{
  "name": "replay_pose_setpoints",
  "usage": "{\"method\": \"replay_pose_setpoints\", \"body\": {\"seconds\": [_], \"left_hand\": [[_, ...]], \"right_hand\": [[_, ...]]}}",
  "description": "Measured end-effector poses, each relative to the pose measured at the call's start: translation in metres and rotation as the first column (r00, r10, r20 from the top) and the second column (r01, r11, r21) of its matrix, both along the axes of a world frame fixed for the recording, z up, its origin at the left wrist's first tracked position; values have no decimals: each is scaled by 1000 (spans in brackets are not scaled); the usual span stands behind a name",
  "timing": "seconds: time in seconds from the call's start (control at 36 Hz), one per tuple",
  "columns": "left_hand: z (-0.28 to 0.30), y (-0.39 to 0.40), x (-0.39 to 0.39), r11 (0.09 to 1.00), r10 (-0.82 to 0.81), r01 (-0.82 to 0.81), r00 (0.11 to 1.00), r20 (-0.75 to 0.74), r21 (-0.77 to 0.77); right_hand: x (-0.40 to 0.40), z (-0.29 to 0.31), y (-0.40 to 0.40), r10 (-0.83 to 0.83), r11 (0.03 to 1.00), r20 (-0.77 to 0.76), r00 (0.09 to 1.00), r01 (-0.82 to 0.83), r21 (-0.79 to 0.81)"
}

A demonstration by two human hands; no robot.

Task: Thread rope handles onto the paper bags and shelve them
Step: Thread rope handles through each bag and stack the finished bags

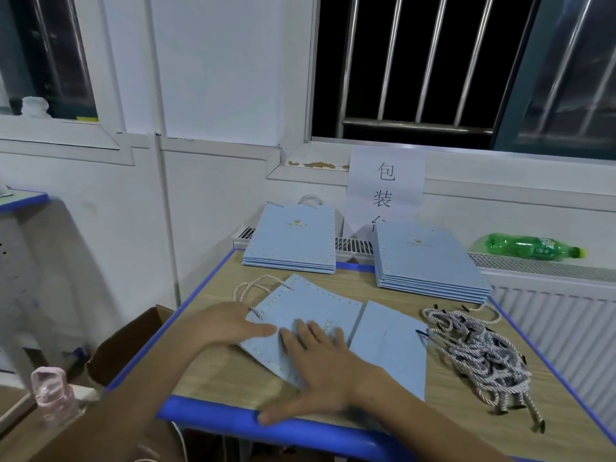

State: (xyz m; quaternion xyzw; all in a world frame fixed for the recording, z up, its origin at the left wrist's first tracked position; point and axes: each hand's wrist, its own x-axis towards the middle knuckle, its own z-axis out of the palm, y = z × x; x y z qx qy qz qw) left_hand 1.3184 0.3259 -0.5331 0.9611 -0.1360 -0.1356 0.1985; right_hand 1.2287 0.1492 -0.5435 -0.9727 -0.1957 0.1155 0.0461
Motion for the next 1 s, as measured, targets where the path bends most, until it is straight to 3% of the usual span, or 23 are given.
{"method": "replay_pose_setpoints", "body": {"seconds": [0.06, 0.11, 0.17, 0.22, 0.33, 0.39, 0.42, 0.47, 0.56, 0.64, 0.72, 0.81, 0.94, 1.0], "left_hand": [[10, -1, 4, 981, 40, -56, 995, -88, -186], [24, -2, 4, 907, 96, -161, 979, -181, -389], [39, -2, 0, 735, 114, -295, 941, -318, -611], [57, 0, -3, 555, 32, -329, 926, -375, -764], [85, 5, -7, 297, -138, -236, 948, -286, -925], [93, -1, -9, 230, -154, -126, 974, -164, -965], [95, -6, -9, 234, -125, -49, 989, -80, -971], [100, -18, -10, 327, -16, 109, 994, 110, -938], [102, -32, 5, 491, 116, 207, 947, 299, -846], [92, -42, 30, 633, 144, 200, 919, 368, -748], [66, -50, 47, 754, 123, 114, 943, 310, -647], [33, -54, 55, 774, 169, -58, 979, 117, -630], [6, -57, 73, 757, 191, -230, 973, -129, -611], [4, -58, 78, 713, 224, -251, 966, -126, -655]], "right_hand": [[2, 2, 3, 0, 1000, 85, 996, -1, 15], [5, 9, 6, -15, 1000, 209, 978, 10, 22], [9, 21, 9, -20, 1000, 297, 955, 16, 19], [10, 44, 9, -6, 999, 371, 929, -14, 50], [6, 112, 2, -71, 968, 442, 894, -44, 245], [4, 144, 0, -100, 939, 442, 891, -62, 337], [3, 159, -1, -115, 926, 459, 881, -71, 370], [3, 181, -5, -188, 876, 442, 877, -53, 479], [5, 193, -23, -298, 655, 210, 931, 39, 755], [13, 169, -48, -294, 485, -40, 955, 185, 855], [19, 118, -66, -278, 350, -241, 930, 332, 876], [16, 58, -78, -296, 226, -385, 874, 456, 861], [20, -1, -97, -506, 221, -393, 768, 556, 801], [27, -4, -100, -589, 361, -259, 765, 536, 763]]}}
